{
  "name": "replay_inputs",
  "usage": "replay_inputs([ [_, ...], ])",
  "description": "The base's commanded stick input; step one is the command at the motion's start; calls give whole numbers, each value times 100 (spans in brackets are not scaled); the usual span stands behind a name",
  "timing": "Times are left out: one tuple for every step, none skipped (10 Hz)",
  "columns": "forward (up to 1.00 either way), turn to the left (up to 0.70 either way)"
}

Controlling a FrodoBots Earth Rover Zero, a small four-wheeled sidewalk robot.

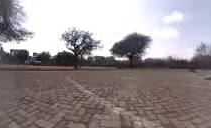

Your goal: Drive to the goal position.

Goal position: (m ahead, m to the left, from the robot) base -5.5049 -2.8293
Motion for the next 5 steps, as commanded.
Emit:
replay_inputs([
  [70, -27],
  [70, -27],
  [70, -21],
  [70, -9],
  [70, 0],
])
